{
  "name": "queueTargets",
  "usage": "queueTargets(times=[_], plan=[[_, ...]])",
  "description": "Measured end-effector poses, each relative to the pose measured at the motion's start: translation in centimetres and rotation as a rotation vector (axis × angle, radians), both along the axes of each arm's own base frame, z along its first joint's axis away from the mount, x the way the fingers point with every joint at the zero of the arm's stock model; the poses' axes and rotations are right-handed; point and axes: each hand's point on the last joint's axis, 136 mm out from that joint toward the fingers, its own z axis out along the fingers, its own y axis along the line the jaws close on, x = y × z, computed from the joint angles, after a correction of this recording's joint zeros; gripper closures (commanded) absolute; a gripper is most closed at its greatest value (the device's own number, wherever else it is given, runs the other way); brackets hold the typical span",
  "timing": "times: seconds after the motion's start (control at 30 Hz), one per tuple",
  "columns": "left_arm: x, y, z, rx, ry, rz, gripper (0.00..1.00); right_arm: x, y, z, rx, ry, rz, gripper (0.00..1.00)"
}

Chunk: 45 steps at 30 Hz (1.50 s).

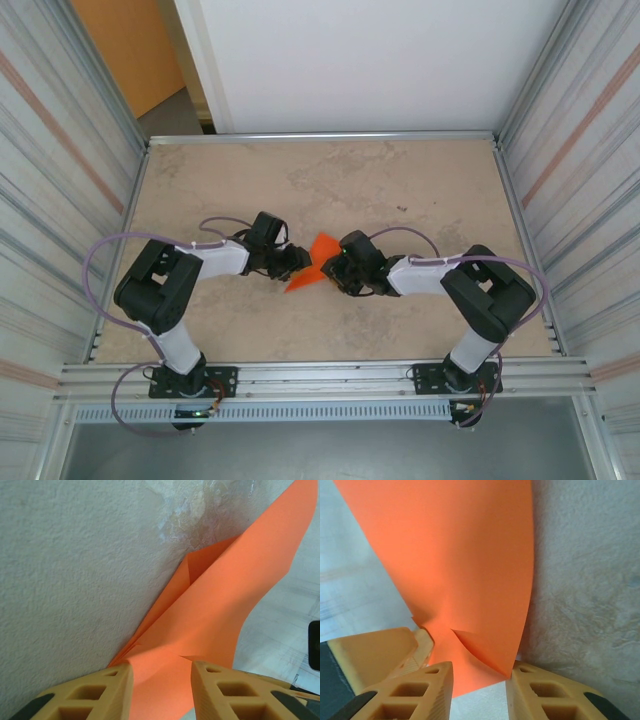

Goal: Fold a paper plane with a square sheet of paper (pick it up from the middle)
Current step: Fold the wing for the fifth time at the center of the table.

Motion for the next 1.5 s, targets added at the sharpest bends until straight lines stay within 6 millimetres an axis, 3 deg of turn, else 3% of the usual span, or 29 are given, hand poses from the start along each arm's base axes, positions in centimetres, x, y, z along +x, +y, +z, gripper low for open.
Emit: queueTargets(times=[0.53,0.97,1.3,1.5], plan=[[0.0,0.0,0.0,0.000,-0.001,-0.001,0.61,0.7,0.6,0.8,0.051,-0.051,-0.004,0.76],[-0.5,0.2,0.5,0.013,-0.010,-0.032,0.54,0.6,0.4,0.6,0.050,-0.054,-0.007,0.95],[-1.1,-0.6,5.9,0.023,-0.299,-0.208,0.46,0.4,-1.8,2.3,-0.004,-0.056,-0.045,0.97],[-2.8,-2.4,7.3,0.101,-0.501,-0.379,0.48,0.5,-3.5,3.0,-0.025,-0.047,-0.067,0.97]])
